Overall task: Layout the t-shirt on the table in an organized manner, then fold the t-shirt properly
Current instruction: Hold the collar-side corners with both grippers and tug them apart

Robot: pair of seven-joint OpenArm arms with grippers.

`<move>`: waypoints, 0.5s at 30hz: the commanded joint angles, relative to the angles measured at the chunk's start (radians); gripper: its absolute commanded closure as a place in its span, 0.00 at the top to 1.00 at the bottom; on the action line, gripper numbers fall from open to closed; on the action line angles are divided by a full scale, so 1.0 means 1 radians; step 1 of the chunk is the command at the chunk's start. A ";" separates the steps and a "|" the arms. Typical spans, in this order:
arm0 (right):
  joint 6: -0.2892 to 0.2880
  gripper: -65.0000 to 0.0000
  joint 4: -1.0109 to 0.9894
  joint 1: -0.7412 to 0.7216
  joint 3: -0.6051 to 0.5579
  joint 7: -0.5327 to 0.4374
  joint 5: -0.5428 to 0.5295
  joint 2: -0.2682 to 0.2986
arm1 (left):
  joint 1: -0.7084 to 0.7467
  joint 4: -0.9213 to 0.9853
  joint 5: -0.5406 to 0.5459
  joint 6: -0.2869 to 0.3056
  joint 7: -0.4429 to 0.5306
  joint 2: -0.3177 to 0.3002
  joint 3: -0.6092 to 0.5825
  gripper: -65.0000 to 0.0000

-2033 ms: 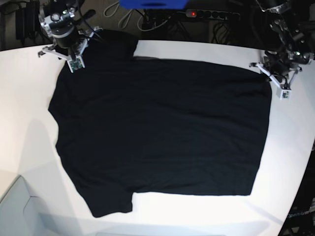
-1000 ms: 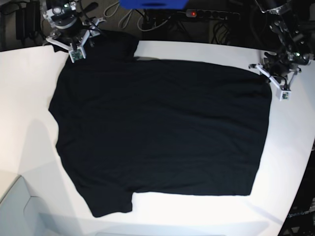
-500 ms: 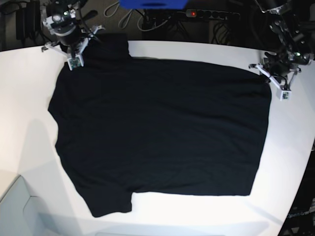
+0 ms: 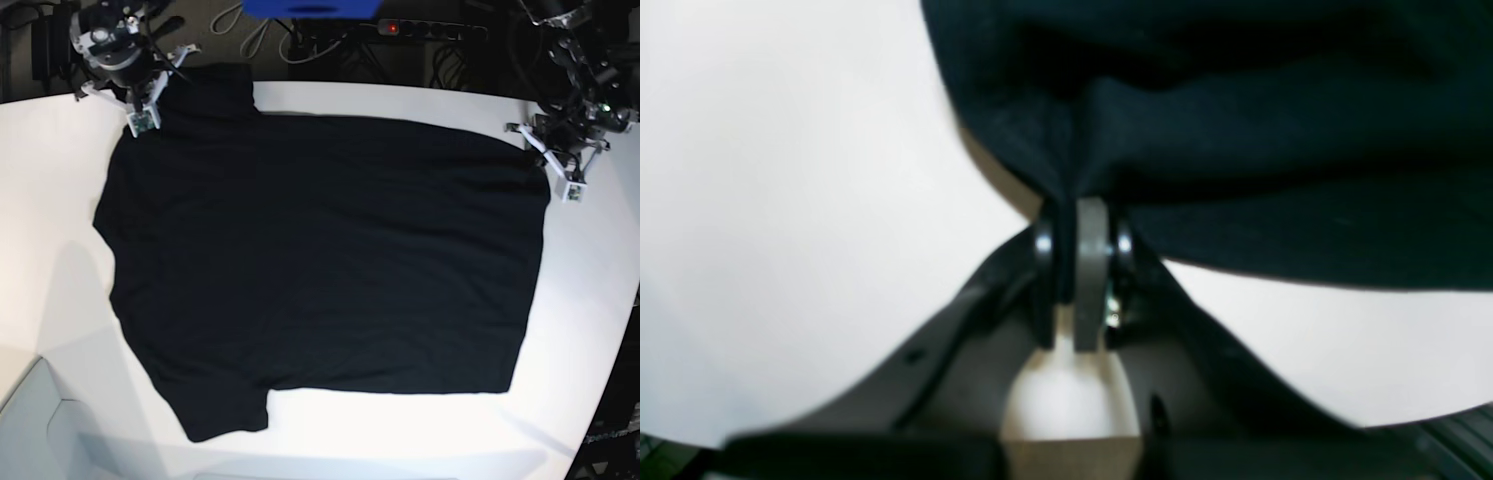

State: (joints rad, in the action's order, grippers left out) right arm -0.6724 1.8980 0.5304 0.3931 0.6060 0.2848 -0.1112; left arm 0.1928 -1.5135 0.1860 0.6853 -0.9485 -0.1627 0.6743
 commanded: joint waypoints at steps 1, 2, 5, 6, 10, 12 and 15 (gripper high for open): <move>-0.020 0.00 0.028 0.006 0.011 -0.001 0.008 0.006 | 0.014 0.011 -0.038 0.013 -0.082 0.008 -0.006 0.00; -0.026 0.00 0.045 0.006 0.011 -0.001 0.008 0.006 | 0.014 0.011 -0.038 0.013 -0.082 0.008 -0.006 0.00; -0.026 0.00 0.088 0.004 0.010 -0.001 0.008 0.003 | 0.015 0.011 -0.036 0.013 -0.083 0.010 -0.006 0.00; -0.026 0.00 0.099 -0.002 0.008 -0.004 0.008 0.001 | 0.015 0.009 -0.036 0.013 -0.083 0.010 -0.008 0.00; -0.026 0.00 0.111 -0.028 0.008 -0.007 0.008 0.001 | 0.020 -0.038 -0.036 0.013 -0.083 0.012 -0.008 0.00; -0.026 0.00 0.113 -0.042 0.007 -0.008 0.008 0.001 | 0.027 -0.078 -0.036 0.013 -0.083 0.012 -0.008 0.00; -0.026 0.00 0.113 -0.065 0.007 -0.008 0.008 0.001 | 0.037 -0.146 -0.036 0.013 -0.083 0.013 -0.008 0.00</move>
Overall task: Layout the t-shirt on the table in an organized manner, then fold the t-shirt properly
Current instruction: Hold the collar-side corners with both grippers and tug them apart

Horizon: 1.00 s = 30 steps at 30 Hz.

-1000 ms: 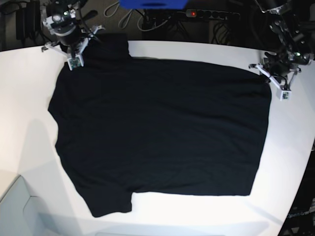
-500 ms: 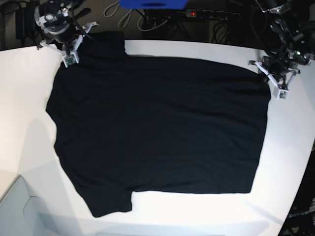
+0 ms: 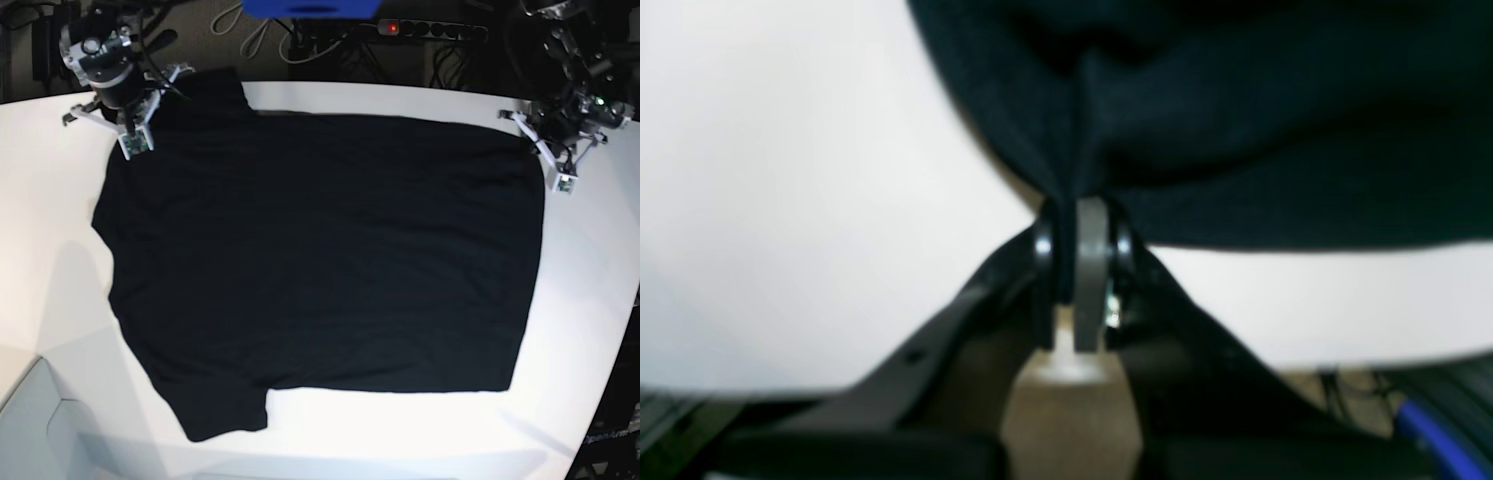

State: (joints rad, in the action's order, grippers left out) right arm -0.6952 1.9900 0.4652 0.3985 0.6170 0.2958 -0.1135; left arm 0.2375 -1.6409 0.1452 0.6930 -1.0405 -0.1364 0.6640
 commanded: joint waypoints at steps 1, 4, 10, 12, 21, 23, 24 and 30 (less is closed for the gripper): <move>-0.003 0.00 0.021 -0.015 0.001 -0.018 -0.004 0.002 | -0.008 -0.042 0.004 0.005 0.009 -0.013 0.003 0.00; -0.003 0.00 0.021 -0.052 0.004 -0.013 -0.004 0.002 | -0.013 -0.088 0.004 0.005 0.009 -0.013 0.004 0.00; -0.003 0.00 0.019 -0.124 0.006 -0.012 -0.004 0.005 | -0.043 -0.088 0.001 0.005 0.009 -0.013 0.009 0.00; -0.003 0.00 0.015 -0.144 0.006 -0.012 -0.004 0.008 | -0.054 -0.086 0.003 0.005 0.009 -0.013 0.009 0.00; -0.003 0.00 0.013 -0.168 0.006 -0.010 0.001 0.010 | -0.097 -0.092 0.004 0.005 -0.031 -0.013 0.006 0.00; -0.003 0.00 0.013 -0.125 0.000 -0.010 0.001 0.010 | -0.097 -0.094 0.004 0.005 -0.034 -0.002 0.007 0.00; -0.003 0.00 0.013 -0.110 0.000 -0.010 0.001 0.005 | -0.096 -0.094 0.001 0.005 -0.030 0.008 0.009 0.00; -0.003 0.23 0.016 -0.058 0.001 0.102 0.001 -0.001 | -0.086 -0.084 -0.002 0.005 -0.028 0.021 0.003 0.00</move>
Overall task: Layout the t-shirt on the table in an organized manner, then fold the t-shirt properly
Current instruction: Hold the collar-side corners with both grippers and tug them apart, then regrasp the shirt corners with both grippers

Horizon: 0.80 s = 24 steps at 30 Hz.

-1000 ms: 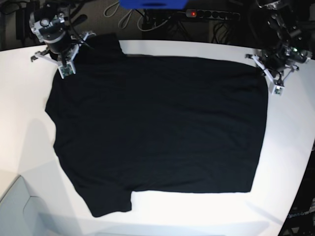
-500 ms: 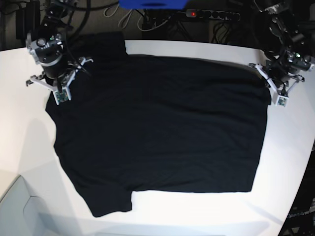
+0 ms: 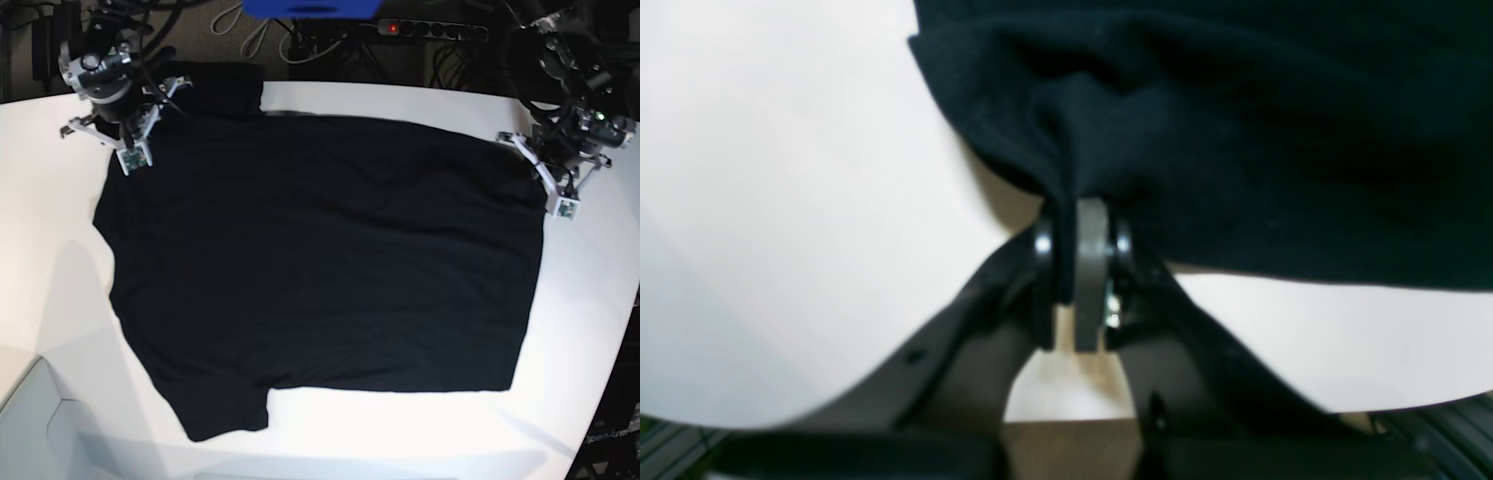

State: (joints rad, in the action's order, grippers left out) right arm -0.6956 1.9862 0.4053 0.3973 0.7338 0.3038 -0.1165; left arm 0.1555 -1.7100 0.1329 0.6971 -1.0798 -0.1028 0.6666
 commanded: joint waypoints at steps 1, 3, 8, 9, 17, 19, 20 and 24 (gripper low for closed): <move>-0.003 0.30 0.020 0.002 0.004 0.014 -0.007 0.004 | -0.006 -0.015 0.011 0.001 0.010 -0.013 0.000 0.00; -0.003 0.44 0.023 0.004 0.005 0.056 -0.007 0.007 | -0.014 -0.015 0.011 0.001 0.005 -0.013 0.000 0.00; -0.003 0.61 0.025 0.007 0.007 0.094 -0.007 -0.005 | -0.020 -0.017 0.012 0.001 0.005 -0.013 0.000 0.00; -0.003 0.61 0.025 0.011 0.009 0.102 -0.007 -0.012 | -0.023 -0.017 0.011 0.001 0.003 -0.013 -0.001 0.00; -0.003 0.61 0.028 0.013 0.010 0.158 -0.008 -0.024 | -0.021 -0.015 0.011 0.001 0.003 -0.013 -0.001 0.00; -0.003 0.61 0.023 0.010 0.010 0.157 -0.010 -0.024 | -0.020 -0.015 0.011 0.001 0.003 -0.013 -0.001 0.00; -0.003 0.61 0.022 0.010 0.010 0.157 -0.010 -0.024 | -0.020 -0.015 0.011 0.001 0.003 -0.013 -0.001 0.00; -0.003 0.61 0.022 0.008 0.004 0.155 -0.012 -0.024 | -0.018 -0.015 0.011 0.001 0.003 -0.013 -0.001 0.00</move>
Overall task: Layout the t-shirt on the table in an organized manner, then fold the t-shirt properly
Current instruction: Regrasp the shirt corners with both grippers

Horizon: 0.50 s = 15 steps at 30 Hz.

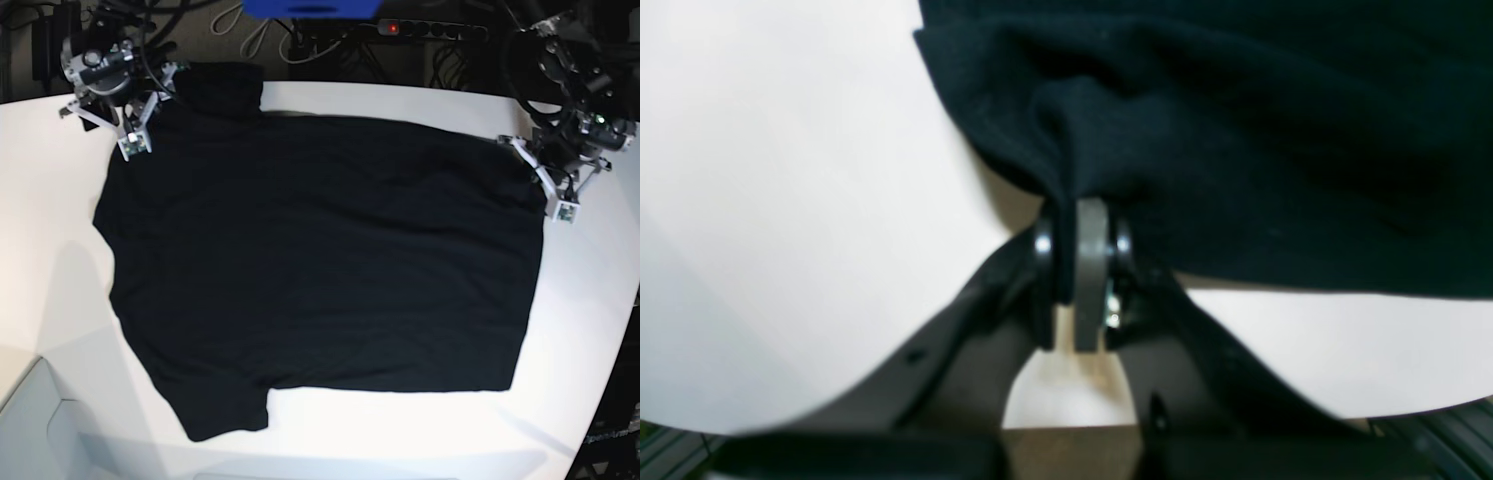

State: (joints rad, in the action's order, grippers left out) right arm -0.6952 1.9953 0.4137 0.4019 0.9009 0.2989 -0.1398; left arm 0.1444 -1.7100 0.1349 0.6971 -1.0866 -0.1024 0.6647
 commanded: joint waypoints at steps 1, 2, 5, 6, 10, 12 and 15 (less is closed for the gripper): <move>-0.003 0.61 0.012 -0.008 -0.001 -0.012 -0.007 -0.001 | -0.007 -0.015 0.009 0.001 0.010 -0.013 0.000 0.00; -0.003 0.61 0.011 -0.012 -0.001 -0.012 -0.007 -0.001 | -0.007 -0.015 0.009 0.001 0.010 -0.013 0.000 0.00; -0.003 0.61 -0.023 -0.019 0.002 -0.012 -0.007 -0.001 | -0.007 -0.017 0.009 0.001 0.010 -0.013 0.000 0.00; -0.003 0.61 -0.034 -0.019 0.002 -0.012 -0.007 -0.001 | -0.007 -0.017 0.009 0.001 0.010 -0.013 0.000 0.00; -0.003 0.61 -0.047 -0.019 0.002 -0.012 -0.007 -0.001 | -0.007 -0.023 0.009 0.001 0.010 -0.013 0.002 0.00; -0.003 0.61 -0.051 -0.019 0.001 -0.012 -0.008 -0.001 | -0.007 -0.023 0.009 0.001 0.010 -0.013 0.002 0.00; -0.003 0.61 -0.051 -0.019 -0.001 -0.015 -0.008 -0.001 | -0.007 -0.025 0.009 0.001 0.010 -0.013 0.002 0.00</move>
State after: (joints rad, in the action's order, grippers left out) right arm -0.6952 1.9324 0.3958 0.4026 0.8936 0.2916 -0.1421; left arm 0.1444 -1.7111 0.1349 0.6971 -1.0885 -0.1024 0.6647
